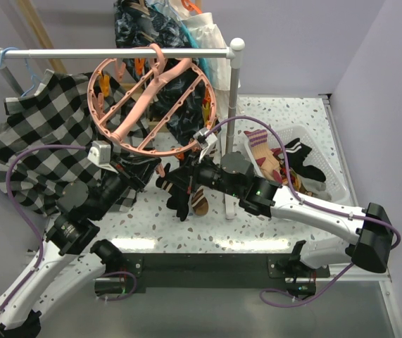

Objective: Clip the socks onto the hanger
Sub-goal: Clamp the sock onto the hanger.

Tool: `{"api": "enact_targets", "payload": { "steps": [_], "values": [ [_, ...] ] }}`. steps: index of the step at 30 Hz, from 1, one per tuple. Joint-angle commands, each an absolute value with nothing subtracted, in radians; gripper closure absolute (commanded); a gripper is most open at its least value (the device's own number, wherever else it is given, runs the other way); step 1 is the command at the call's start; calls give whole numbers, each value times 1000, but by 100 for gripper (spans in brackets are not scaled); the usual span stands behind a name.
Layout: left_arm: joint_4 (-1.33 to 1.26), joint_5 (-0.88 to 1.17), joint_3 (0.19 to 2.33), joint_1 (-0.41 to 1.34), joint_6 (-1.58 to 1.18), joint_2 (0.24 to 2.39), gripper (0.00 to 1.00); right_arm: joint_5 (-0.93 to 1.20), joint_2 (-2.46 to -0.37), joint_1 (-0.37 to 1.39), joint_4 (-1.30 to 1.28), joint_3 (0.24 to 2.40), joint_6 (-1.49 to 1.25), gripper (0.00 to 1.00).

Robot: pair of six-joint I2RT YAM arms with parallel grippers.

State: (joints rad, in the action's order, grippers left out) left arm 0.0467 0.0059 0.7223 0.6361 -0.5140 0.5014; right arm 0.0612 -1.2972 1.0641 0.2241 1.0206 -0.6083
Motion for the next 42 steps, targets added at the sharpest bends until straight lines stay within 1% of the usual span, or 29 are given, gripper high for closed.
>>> {"api": "enact_targets", "payload": {
  "steps": [1,14,18,29,42],
  "values": [
    [15,12,733,637,-526,499,100,41,-1293,1068,244,1065,-617,100],
    [21,3,718,637,-518,491,100,57,-1267,1068,276,1052,-638,100],
    [21,-28,712,635,-517,483,100,64,-1261,1068,288,1032,-666,100],
    [23,-32,707,637,-512,477,100,25,-1224,1066,272,1020,-698,100],
    [-25,-5,709,637,-549,483,100,5,-1261,1066,336,1005,-779,100]
  ]
}}
